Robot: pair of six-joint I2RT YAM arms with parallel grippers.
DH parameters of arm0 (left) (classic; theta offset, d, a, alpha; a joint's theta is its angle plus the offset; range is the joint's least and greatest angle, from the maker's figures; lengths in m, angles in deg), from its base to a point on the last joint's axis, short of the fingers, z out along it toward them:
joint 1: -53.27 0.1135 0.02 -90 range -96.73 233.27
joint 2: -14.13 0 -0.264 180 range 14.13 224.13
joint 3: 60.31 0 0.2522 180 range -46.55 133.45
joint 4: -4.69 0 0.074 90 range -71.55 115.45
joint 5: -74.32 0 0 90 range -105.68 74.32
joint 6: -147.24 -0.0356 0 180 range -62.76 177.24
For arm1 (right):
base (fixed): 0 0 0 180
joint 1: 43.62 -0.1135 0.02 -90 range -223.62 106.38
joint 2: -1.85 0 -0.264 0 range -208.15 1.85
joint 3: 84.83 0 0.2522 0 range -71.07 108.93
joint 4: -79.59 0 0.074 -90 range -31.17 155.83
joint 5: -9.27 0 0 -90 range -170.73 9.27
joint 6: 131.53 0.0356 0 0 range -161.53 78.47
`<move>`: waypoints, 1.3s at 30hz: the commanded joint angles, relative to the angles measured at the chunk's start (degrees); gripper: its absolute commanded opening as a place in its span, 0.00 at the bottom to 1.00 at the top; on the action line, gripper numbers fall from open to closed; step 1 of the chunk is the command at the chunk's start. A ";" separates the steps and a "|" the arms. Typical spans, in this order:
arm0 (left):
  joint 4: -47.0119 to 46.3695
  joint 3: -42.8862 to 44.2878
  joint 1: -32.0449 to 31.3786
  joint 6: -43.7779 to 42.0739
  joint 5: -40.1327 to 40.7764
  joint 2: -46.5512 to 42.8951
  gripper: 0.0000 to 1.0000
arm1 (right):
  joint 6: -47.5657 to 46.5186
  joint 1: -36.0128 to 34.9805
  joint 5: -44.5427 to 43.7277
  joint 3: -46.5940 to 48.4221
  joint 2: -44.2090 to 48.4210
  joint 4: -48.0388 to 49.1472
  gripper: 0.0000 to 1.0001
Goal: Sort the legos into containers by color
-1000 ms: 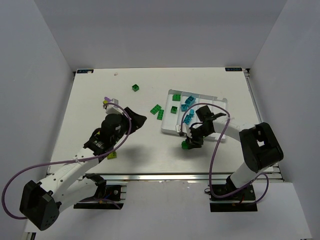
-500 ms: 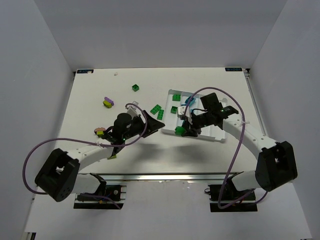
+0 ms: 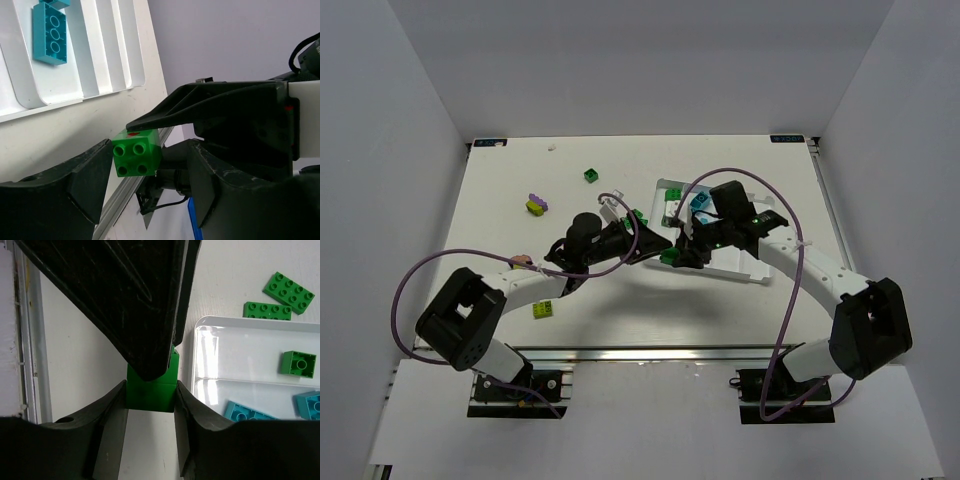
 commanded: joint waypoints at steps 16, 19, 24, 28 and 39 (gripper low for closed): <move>1.14 2.64 -1.15 -0.78 -2.17 0.62 0.54 | 2.55 -0.64 -0.64 1.54 3.27 5.87 0.00; 0.79 2.37 -1.24 -0.60 -1.38 0.26 0.39 | 1.76 -0.64 -0.81 1.01 3.45 5.78 0.00; 0.70 1.50 -1.06 0.80 2.30 -1.40 0.20 | -1.14 -0.55 -2.04 -2.67 4.85 5.61 0.00; -3.34 -2.54 0.95 4.58 6.78 -4.48 0.15 | -4.83 -0.20 -2.92 -7.58 7.57 4.99 0.00; 3.22 -6.42 6.14 2.07 9.87 -12.13 0.14 | -0.36 3.05 -4.67 -9.19 6.01 9.98 0.00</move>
